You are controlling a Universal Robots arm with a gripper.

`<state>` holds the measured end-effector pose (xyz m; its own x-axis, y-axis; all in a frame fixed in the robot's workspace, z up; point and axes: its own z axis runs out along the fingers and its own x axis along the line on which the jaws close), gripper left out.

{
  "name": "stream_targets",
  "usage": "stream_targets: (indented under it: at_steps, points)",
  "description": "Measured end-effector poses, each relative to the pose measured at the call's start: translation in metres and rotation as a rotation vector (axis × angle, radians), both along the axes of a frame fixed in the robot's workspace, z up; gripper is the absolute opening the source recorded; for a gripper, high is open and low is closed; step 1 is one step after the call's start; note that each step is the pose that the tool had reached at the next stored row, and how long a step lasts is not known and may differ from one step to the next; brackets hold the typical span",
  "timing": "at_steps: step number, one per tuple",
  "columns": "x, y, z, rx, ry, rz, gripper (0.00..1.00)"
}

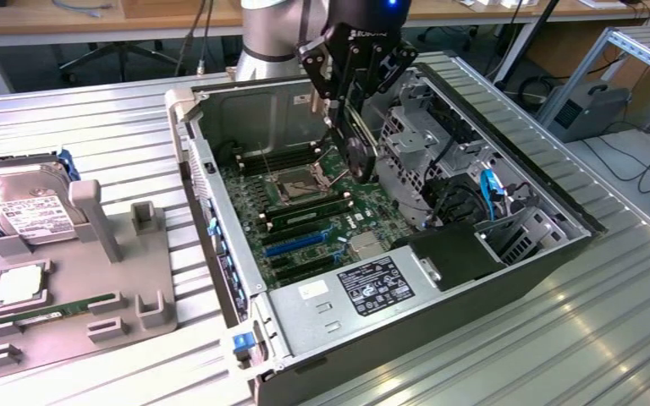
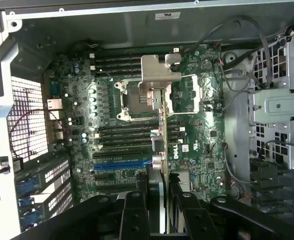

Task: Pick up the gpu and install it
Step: 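Pick up the gpu and move the gpu toward the slot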

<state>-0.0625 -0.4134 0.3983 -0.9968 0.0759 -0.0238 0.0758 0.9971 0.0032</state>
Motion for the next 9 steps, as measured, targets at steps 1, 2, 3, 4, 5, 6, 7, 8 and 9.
stream_targets:
  at_steps: [1, 2, 3, 4, 5, 6, 7, 8, 9]
  points:
    - [0.001, 0.0000, -0.0010, -0.0001, 0.0000, 0.000, 0.27]
    - [0.003, 0.0000, -0.0021, -0.0003, 0.0002, 0.000, 0.27]
    - [0.006, 0.0000, -0.0038, -0.0004, 0.0002, 0.000, 0.27]
    - [0.009, 0.0000, -0.0051, -0.0004, 0.0003, 0.000, 0.27]
    - [0.012, 0.0000, -0.0063, -0.0004, 0.0004, 0.000, 0.27]
    - [0.015, 0.0000, -0.0076, -0.0005, 0.0005, 0.000, 0.27]
    - [0.017, 0.0000, -0.0088, -0.0005, 0.0006, 0.000, 0.27]
    - [0.019, 0.0000, -0.0101, -0.0007, 0.0008, 0.000, 0.27]
    - [0.021, 0.0001, -0.0115, -0.0009, 0.0009, 0.000, 0.27]
